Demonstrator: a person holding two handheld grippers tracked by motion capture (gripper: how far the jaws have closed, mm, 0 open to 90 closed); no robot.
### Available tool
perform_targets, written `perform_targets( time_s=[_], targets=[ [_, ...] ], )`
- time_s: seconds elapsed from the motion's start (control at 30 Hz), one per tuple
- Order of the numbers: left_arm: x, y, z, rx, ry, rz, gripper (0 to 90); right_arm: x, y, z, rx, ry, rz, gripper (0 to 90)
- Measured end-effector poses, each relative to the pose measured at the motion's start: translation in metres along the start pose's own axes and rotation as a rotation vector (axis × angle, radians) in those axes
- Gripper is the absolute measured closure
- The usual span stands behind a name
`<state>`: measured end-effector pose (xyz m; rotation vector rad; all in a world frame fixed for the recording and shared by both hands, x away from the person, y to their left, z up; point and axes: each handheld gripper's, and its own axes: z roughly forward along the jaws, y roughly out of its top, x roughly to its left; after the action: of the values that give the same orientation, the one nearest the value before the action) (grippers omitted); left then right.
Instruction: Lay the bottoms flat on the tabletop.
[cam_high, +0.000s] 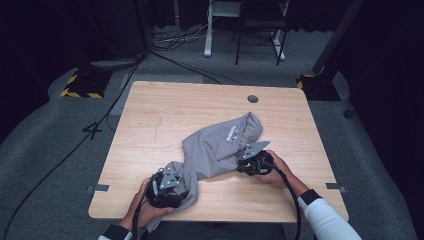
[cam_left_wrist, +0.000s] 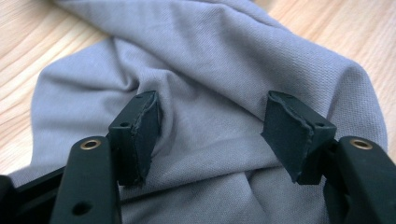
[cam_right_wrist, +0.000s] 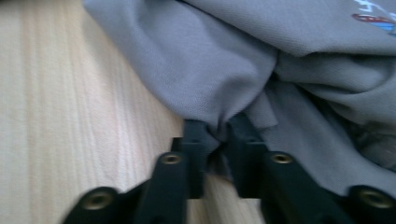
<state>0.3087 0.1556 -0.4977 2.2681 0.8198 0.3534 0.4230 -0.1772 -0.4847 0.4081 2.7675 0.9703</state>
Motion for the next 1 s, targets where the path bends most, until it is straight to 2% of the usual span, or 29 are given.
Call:
perform_targets(
  time_s=[0.07, 0.13, 0.27, 0.3, 0.37, 0.47, 0.5, 0.53, 0.57, 0.6, 0.67, 0.7, 0.73, 0.8, 0.83, 0.87, 0.9, 1.0],
  targets=[
    [0.001, 0.006, 0.0, -0.009, 0.025, 0.01, 30.7, 0.002, 0.001, -0.003, 0.017, -0.004, -0.009, 84.7],
    [0.007, 0.016, -0.004, -0.056, 0.054, -0.014, 30.3, 0.004, 0.003, -0.012, -0.006, 0.007, -0.019, 85.4],
    [0.029, 0.04, -0.002, -0.111, 0.119, -0.047, 29.7, 0.006, 0.013, -0.047, -0.128, 0.045, -0.004, 85.4],
    [0.037, 0.048, 0.001, -0.124, 0.121, -0.08, 29.9, 0.007, 0.016, -0.054, -0.149, 0.047, -0.013, 85.4],
    [0.05, 0.067, 0.012, -0.13, 0.141, -0.094, 30.1, 0.011, 0.024, -0.072, -0.207, 0.045, -0.026, 85.6],
    [0.06, 0.092, 0.033, -0.094, 0.134, -0.063, 32.0, 0.013, 0.033, -0.089, -0.268, 0.016, -0.028, 85.9],
    [0.062, 0.1, 0.042, -0.091, 0.126, -0.072, 32.2, 0.012, 0.035, -0.092, -0.284, 0.021, -0.022, 85.9],
    [0.063, 0.108, 0.051, -0.083, 0.078, -0.094, 31.8, 0.011, 0.036, -0.093, -0.292, 0.016, -0.024, 85.9],
    [0.061, 0.116, 0.059, -0.075, 0.036, -0.095, 30.8, 0.011, 0.036, -0.093, -0.288, 0.01, -0.019, 85.9],
    [0.055, 0.123, 0.066, -0.068, 0.035, -0.068, 30.4, 0.01, 0.035, -0.092, -0.276, 0.007, -0.02, 85.9],
    [0.041, 0.133, 0.081, -0.043, -0.016, -0.022, 30.2, 0.009, 0.03, -0.091, -0.267, 0.011, -0.011, 85.9],
    [0.034, 0.137, 0.088, -0.027, -0.01, 0.012, 29.6, 0.008, 0.027, -0.091, -0.267, 0.019, -0.009, 85.9],
    [0.026, 0.14, 0.095, 0.008, 0.024, 0.033, 29.6, 0.007, 0.025, -0.091, -0.267, 0.027, -0.007, 85.9],
    [0.02, 0.142, 0.109, 0.047, 0.044, 0.049, 29.6, 0.006, 0.02, -0.094, -0.271, 0.05, -0.007, 85.9],
    [0.018, 0.142, 0.114, 0.075, 0.087, 0.046, 29.7, 0.007, 0.019, -0.095, -0.266, 0.061, -0.014, 85.9],
    [0.019, 0.142, 0.118, 0.09, 0.113, 0.037, 31.1, 0.008, 0.018, -0.096, -0.253, 0.062, -0.026, 85.9],
    [0.022, 0.142, 0.119, 0.089, 0.107, 0.009, 31.8, 0.009, 0.018, -0.097, -0.245, 0.056, -0.037, 85.9],
    [0.029, 0.139, 0.116, 0.095, 0.183, -0.022, 38.7, 0.011, 0.016, -0.103, -0.253, 0.061, -0.044, 86.1]
  ],
)
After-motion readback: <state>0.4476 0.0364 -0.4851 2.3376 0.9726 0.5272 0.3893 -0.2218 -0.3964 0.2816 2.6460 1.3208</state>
